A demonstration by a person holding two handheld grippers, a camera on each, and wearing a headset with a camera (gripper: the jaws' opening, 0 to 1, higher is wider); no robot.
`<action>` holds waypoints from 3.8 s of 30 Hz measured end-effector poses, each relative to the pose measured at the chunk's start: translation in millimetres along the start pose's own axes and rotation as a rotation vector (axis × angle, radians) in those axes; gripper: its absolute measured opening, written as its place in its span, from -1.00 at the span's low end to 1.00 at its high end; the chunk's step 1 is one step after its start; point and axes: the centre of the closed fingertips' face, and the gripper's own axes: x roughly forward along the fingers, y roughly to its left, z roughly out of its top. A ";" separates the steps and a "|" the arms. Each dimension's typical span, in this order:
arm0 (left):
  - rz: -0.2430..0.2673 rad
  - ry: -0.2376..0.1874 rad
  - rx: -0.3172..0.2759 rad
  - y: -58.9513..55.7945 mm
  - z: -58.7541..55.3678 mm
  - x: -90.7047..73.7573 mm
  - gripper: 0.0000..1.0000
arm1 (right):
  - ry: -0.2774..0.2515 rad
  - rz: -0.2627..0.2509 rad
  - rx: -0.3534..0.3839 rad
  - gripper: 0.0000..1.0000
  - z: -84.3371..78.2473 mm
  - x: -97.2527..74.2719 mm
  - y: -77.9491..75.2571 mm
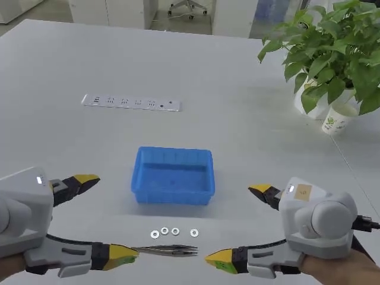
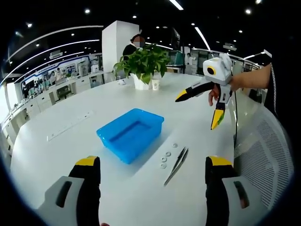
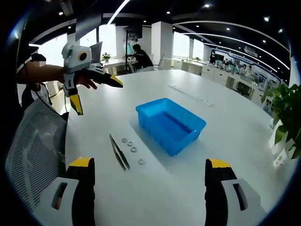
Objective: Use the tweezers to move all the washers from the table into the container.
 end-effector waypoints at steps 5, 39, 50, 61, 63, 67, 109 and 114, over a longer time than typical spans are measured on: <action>-0.002 0.002 0.004 -0.4 -0.5 -0.3 0.95 | -0.001 0.000 0.000 0.98 0.2 -0.1 -0.1; -0.058 0.081 0.093 -1.3 -7.3 3.2 0.78 | 0.027 0.039 -0.070 0.86 -0.1 2.6 0.7; -0.124 0.174 0.172 -9.4 -23.6 11.3 0.53 | 0.070 0.101 -0.160 0.61 -8.4 14.6 11.6; -0.177 0.258 0.211 -12.8 -46.5 27.6 0.25 | 0.091 0.182 -0.228 0.36 -16.6 29.7 23.2; -0.185 0.270 0.215 -13.8 -49.6 29.7 0.18 | 0.095 0.201 -0.243 0.30 -18.1 32.2 26.2; -0.195 0.290 0.244 -14.2 -54.3 33.9 0.03 | 0.099 0.230 -0.267 0.18 -19.8 37.5 31.1; -0.366 0.407 0.371 -32.9 -83.9 53.2 -0.89 | 0.220 0.380 -0.379 -0.70 -37.3 77.6 66.3; -0.372 0.407 0.379 -35.3 -78.1 49.6 -0.89 | 0.229 0.385 -0.393 -0.73 -40.4 78.0 66.9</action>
